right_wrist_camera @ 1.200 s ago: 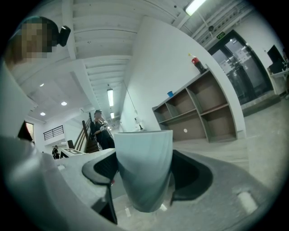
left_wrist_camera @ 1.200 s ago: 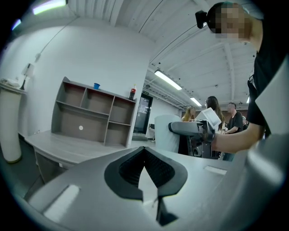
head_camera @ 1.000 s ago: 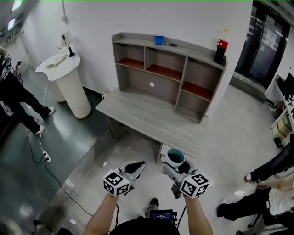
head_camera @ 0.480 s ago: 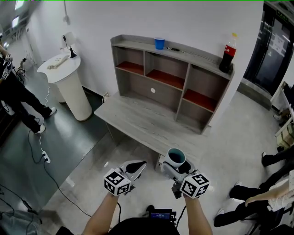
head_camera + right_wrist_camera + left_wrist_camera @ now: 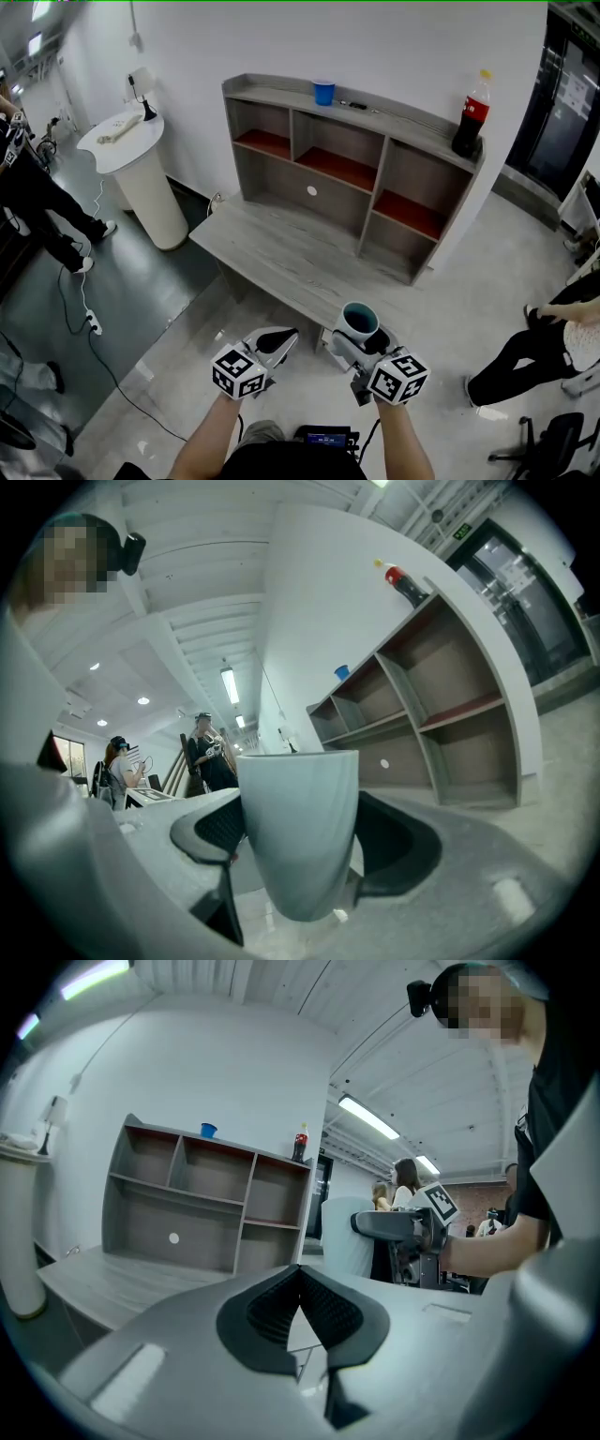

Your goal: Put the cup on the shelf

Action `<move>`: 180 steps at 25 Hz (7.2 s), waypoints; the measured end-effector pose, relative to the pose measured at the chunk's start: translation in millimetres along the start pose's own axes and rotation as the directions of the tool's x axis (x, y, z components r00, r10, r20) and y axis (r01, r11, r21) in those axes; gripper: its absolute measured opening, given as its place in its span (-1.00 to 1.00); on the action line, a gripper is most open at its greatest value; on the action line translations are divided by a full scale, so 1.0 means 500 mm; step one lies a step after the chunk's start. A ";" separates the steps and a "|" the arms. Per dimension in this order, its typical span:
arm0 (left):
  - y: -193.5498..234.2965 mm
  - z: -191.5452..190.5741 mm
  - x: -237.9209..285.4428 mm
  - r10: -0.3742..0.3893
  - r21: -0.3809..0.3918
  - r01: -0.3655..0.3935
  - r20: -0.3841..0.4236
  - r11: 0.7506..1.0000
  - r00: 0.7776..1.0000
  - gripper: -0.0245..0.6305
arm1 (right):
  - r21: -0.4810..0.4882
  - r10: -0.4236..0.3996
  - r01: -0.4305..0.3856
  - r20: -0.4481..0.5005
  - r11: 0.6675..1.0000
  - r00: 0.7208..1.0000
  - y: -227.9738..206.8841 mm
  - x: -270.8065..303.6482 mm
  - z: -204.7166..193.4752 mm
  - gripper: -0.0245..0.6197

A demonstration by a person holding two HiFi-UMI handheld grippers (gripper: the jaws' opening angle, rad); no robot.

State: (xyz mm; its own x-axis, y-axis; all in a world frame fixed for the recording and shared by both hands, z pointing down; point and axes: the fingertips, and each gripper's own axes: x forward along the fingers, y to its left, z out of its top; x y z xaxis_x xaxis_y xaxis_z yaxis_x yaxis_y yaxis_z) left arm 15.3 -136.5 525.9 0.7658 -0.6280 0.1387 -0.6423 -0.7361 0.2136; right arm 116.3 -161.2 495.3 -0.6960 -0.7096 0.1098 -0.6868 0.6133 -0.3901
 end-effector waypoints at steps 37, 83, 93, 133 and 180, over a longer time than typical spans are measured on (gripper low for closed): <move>0.442 0.135 0.232 -0.195 -0.002 0.195 0.000 0.981 0.981 -0.93 | -0.006 -0.198 0.198 0.041 0.980 0.979 -0.193 0.397 0.145 0.20; 0.493 0.193 0.365 -0.121 0.023 0.121 0.017 0.992 0.992 -0.95 | -0.016 -0.104 0.105 0.048 0.994 0.993 -0.284 0.476 0.213 0.20; 0.470 0.197 0.390 -0.137 -0.008 0.137 0.014 0.991 0.990 -0.96 | -0.038 -0.080 0.081 0.027 0.996 0.996 -0.303 0.463 0.222 0.20; 0.679 0.441 0.596 -0.131 0.073 0.129 0.018 0.989 0.991 -0.93 | -0.207 -0.246 0.280 0.175 0.937 0.953 -0.465 0.726 0.510 0.20; 0.682 0.420 0.593 -0.107 0.081 0.107 -0.006 0.991 0.994 -0.93 | -0.371 -0.315 0.387 0.241 0.844 0.918 -0.447 0.703 0.539 0.33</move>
State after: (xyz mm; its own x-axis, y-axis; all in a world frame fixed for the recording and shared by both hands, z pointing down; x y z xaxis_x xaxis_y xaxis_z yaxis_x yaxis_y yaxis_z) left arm 16.5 -626.9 436.9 0.8301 -0.5444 0.1204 -0.5573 -0.8170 0.1480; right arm 81.9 -641.2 374.6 -0.3721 -0.9282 0.0033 -0.9269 0.3717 0.0521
